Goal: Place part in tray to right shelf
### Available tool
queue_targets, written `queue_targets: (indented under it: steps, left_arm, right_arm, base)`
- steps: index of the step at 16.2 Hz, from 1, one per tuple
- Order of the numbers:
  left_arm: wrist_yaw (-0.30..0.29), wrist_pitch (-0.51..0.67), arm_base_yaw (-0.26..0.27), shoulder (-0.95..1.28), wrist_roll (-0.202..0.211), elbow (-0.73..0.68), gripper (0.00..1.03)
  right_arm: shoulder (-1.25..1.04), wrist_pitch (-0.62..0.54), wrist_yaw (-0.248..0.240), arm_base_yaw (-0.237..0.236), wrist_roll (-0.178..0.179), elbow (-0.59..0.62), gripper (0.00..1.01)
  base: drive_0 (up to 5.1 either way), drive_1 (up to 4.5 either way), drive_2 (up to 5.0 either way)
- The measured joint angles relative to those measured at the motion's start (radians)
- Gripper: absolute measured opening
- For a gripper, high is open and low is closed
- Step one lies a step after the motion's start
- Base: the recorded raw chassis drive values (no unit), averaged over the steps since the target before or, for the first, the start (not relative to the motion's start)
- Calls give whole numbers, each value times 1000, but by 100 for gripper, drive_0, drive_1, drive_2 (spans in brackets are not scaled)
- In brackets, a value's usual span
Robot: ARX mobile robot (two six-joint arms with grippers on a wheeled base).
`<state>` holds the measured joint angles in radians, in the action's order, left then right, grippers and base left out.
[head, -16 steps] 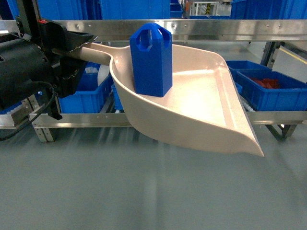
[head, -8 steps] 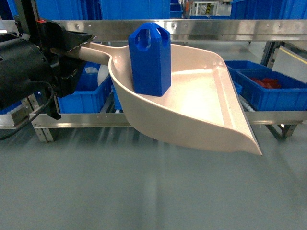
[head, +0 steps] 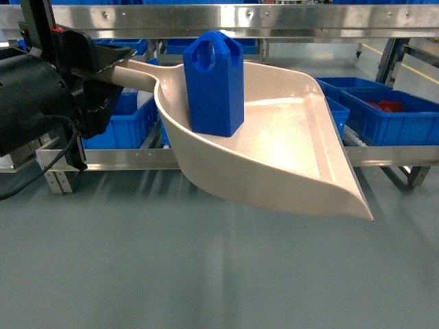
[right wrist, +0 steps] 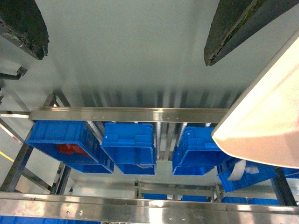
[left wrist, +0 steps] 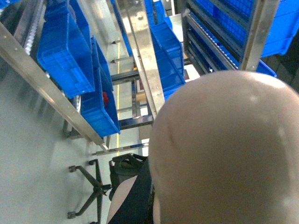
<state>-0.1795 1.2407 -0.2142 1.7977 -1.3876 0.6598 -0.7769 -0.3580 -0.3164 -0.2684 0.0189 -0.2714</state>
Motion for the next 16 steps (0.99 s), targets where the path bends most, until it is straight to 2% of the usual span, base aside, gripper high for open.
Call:
queue_targets:
  steps: [16]
  left_arm:
    - [0,-3,0,0,0,0,16]
  right_arm:
    - [0,1,0,0,1,0,98]
  base:
    - [-156,-156,-156]
